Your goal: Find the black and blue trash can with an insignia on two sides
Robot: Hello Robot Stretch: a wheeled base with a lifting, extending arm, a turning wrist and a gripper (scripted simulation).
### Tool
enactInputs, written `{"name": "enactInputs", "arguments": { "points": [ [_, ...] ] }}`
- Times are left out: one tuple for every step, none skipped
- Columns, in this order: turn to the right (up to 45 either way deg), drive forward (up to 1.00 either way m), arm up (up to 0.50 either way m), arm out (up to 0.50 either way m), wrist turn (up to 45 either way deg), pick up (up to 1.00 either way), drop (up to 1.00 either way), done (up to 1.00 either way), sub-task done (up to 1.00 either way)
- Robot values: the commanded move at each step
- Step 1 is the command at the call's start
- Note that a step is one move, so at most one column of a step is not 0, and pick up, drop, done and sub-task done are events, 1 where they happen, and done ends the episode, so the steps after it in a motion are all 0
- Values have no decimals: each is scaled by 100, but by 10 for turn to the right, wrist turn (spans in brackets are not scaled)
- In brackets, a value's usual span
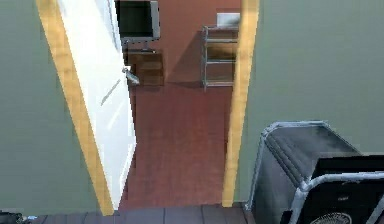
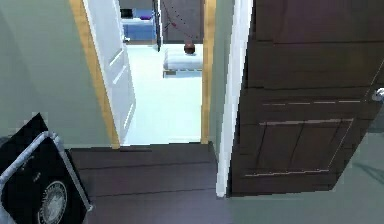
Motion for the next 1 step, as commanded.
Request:
{"name": "enactInputs", "arguments": {
  "points": [
    [0,30,0,0,0,0,0,0,0]
  ]
}}
